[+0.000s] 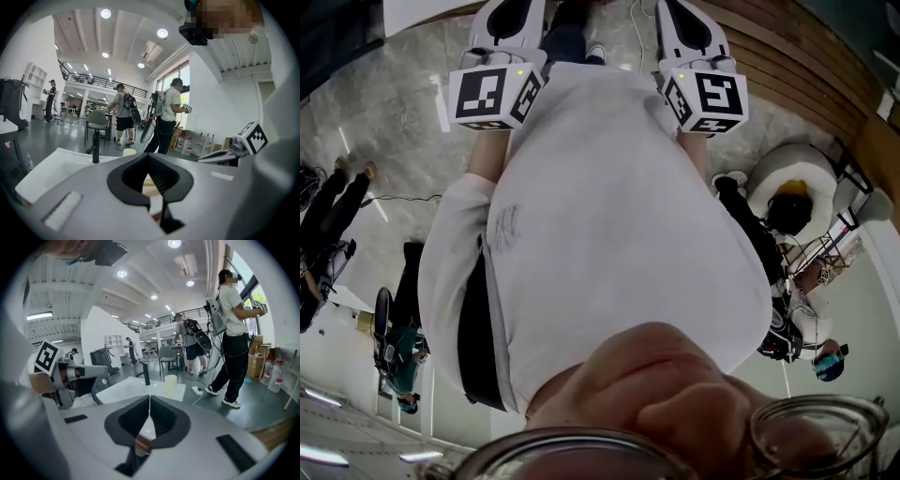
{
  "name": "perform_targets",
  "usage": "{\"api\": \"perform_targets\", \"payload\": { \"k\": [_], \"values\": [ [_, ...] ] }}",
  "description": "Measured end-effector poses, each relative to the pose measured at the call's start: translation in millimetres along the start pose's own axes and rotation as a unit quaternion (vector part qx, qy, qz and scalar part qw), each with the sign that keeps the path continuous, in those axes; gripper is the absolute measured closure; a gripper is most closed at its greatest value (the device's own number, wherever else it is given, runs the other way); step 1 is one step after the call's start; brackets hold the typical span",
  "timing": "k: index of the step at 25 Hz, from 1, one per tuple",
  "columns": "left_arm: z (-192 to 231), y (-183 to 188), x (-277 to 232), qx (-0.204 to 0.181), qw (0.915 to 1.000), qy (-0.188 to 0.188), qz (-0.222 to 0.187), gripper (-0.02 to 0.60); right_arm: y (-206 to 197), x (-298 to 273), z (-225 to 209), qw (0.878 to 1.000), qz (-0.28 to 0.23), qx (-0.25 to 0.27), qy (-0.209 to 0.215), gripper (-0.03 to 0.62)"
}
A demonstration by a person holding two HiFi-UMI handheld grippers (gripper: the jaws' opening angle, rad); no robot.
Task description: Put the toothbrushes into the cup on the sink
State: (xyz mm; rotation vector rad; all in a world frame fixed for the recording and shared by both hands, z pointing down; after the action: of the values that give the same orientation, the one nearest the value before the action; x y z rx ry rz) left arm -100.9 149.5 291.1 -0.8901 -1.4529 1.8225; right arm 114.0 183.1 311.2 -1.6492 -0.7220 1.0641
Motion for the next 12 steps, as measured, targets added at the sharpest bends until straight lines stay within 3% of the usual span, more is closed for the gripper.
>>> {"api": "perform_targets", "payload": {
  "k": [12],
  "values": [
    [92, 41, -78, -0.008, 0.999, -0.044, -0.002, 0.58, 50, -97, -9, 0.999, -0.011, -0.009, -0.037, 0.583]
  ]
}}
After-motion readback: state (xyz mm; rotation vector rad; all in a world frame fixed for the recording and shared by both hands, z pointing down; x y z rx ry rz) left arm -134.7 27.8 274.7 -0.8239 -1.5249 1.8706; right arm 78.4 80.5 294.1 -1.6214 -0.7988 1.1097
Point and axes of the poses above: the fingertips, and each gripper's own axes: x backward along the fingers, z to its left, y out of its top, the point moved 7 cm from there along x, backward along the fingers, and after that the axes turned 6 degrees about -z, right-handed, at the moved point
